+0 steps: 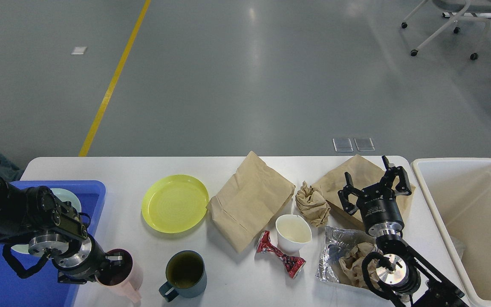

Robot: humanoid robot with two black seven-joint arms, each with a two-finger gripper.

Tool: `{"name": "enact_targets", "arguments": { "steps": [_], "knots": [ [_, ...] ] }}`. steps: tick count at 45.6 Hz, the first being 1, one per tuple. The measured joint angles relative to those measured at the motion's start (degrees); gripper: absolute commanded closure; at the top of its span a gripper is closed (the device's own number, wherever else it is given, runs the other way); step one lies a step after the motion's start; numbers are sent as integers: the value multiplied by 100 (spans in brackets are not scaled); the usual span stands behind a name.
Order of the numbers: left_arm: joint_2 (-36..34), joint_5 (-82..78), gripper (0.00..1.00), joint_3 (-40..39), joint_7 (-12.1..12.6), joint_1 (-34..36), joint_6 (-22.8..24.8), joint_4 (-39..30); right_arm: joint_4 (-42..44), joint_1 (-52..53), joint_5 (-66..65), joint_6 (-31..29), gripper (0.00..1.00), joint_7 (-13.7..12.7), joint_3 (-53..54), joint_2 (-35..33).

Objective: Tidy desktop
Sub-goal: 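Lower the left gripper onto the pink cup and grasp it, then lift the pink cup and carry it into the blue tray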

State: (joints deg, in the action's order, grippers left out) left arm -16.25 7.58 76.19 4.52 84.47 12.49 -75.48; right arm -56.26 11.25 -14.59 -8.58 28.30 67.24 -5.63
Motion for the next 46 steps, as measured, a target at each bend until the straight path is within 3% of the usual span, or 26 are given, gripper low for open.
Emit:
{"name": "enact_targets", "arguments": {
  "steps": [14, 25, 33, 40, 46],
  "knots": [
    [-247, 4, 100, 40, -1, 320, 222, -86, 0, 0, 0, 4, 0, 0, 0, 0],
    [-642, 1, 100, 374, 35, 1802, 1828, -440, 6, 1, 0, 4, 0, 0, 0, 0],
    [-593, -2, 100, 606, 40, 2843, 2175, -1188, 9, 7, 0, 4, 0, 0, 0, 0],
    [-383, 36, 100, 860, 9, 4194, 2382, -1984, 10, 7, 0, 2, 0, 0, 0, 0],
    [-234, 73, 100, 1031, -35, 5259, 3097, -2243, 10, 6, 0, 1, 0, 0, 0, 0]
  ]
}}
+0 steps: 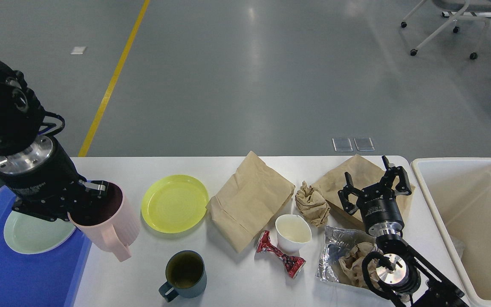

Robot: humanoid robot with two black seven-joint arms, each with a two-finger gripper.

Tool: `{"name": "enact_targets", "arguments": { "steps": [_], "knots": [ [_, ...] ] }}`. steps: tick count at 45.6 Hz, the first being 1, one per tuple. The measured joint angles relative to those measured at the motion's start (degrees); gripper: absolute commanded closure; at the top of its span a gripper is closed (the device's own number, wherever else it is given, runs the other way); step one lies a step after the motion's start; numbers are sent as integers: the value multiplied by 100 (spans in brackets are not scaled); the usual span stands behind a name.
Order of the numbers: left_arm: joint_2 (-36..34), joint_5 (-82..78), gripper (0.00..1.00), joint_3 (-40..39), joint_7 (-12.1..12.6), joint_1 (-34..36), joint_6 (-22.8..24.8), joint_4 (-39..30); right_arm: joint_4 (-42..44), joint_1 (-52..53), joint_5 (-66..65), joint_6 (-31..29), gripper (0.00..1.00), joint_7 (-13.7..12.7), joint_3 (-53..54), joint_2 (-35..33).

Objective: Tidy desktop
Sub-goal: 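Lift the pink cup and carry it into the blue tray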

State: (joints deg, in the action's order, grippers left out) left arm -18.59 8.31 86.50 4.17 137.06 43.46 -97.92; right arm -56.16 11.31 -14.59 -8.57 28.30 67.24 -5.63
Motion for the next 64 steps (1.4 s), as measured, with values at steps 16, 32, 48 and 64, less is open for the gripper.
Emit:
{"name": "enact_targets", "arguments": {
  "steps": [16, 32, 48, 64],
  "knots": [
    [42, 22, 100, 208, -204, 1859, 1153, -53, 0, -1, 0, 0, 0, 0, 0, 0],
    [-391, -149, 99, 1140, -154, 1564, 1155, 242, 0, -3, 0, 0, 0, 0, 0, 0],
    [-2472, -1117, 97, 1186, -126, -658, 733, 1530, -2, -7, 0, 0, 0, 0, 0, 0],
    [-4141, -2001, 96, -274, -152, -3378, 587, 3251, -8, -7, 0, 0, 0, 0, 0, 0]
  ]
}}
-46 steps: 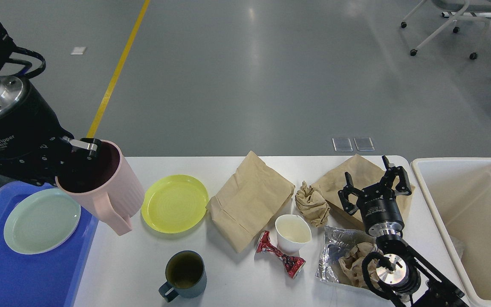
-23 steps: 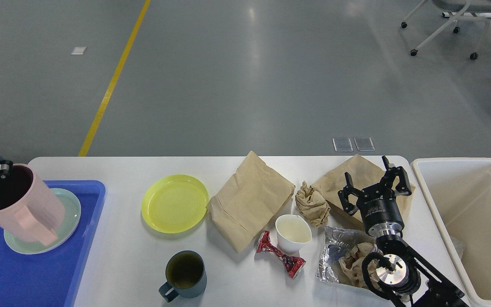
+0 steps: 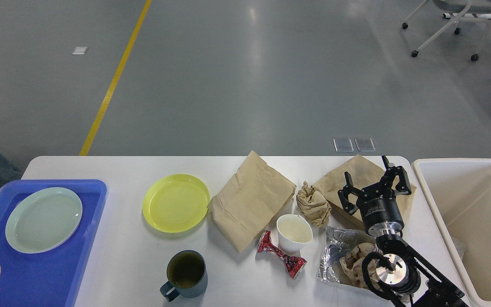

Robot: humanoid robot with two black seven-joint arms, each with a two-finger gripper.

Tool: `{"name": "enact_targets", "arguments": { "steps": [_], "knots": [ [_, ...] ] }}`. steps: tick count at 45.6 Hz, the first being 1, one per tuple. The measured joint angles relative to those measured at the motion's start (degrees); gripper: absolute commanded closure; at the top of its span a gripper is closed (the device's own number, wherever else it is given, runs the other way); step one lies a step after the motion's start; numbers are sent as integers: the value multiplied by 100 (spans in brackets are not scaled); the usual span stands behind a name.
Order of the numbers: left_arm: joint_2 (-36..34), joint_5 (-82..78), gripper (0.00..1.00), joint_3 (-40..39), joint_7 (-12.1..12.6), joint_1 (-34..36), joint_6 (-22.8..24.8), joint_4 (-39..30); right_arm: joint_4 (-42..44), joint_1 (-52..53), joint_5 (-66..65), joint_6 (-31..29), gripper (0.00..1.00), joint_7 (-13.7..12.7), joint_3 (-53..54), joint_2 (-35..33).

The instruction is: Tidy desktop

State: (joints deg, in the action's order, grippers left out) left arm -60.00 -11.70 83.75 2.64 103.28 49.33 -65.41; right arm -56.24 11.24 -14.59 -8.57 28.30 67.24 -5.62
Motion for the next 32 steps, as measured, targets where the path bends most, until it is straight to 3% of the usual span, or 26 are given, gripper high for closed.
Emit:
{"name": "enact_targets", "arguments": {
  "steps": [15, 22, 32],
  "knots": [
    [-20, -31, 96, -2597, 12, -3049, 35, 2122, 5, 0, 0, -1, 0, 0, 0, 0],
    [120, -23, 96, -3328, 4, -3908, 6, 2707, 7, 0, 0, -1, 0, 0, 0, 0],
    [324, 20, 97, -3858, -1, -4612, -54, 3215, 7, 0, 0, -1, 0, 0, 0, 0]
  ]
}}
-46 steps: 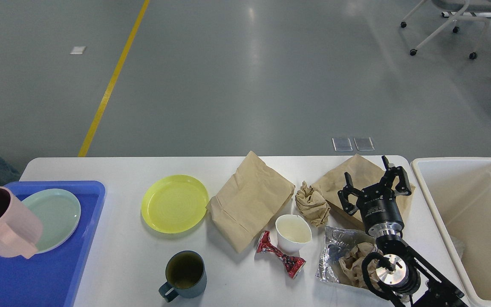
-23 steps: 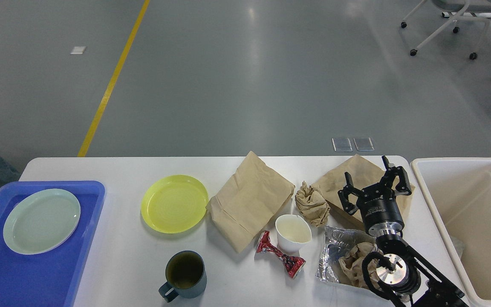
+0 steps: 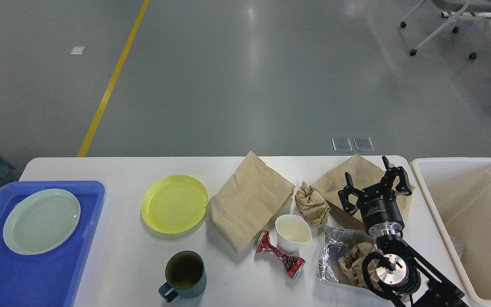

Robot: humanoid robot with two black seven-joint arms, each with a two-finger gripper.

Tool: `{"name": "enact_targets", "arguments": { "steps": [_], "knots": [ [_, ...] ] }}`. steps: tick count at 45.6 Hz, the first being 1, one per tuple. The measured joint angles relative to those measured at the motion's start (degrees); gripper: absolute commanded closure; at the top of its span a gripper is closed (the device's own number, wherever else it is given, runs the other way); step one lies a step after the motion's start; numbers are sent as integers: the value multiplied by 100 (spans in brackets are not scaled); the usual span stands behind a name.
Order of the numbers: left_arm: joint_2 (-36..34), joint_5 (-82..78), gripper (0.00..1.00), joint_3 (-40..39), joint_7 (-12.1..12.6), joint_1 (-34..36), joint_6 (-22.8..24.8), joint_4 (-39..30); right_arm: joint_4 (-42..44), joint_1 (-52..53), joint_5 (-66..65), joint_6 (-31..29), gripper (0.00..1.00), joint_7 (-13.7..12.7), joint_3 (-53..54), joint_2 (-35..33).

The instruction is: Tidy desktop

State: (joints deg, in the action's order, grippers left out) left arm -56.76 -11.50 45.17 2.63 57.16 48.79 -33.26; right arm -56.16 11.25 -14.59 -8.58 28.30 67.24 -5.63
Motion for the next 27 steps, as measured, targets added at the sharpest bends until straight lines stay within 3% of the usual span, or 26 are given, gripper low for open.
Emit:
{"name": "enact_targets", "arguments": {
  "steps": [15, 27],
  "knots": [
    [360, 43, 96, -515, 0, -778, -44, 520, 0, 1, 0, 0, 0, 0, 0, 0],
    [334, 52, 95, -610, -9, -872, -99, 541, 0, 2, 0, 1, 0, 0, 0, 0]
  ]
}}
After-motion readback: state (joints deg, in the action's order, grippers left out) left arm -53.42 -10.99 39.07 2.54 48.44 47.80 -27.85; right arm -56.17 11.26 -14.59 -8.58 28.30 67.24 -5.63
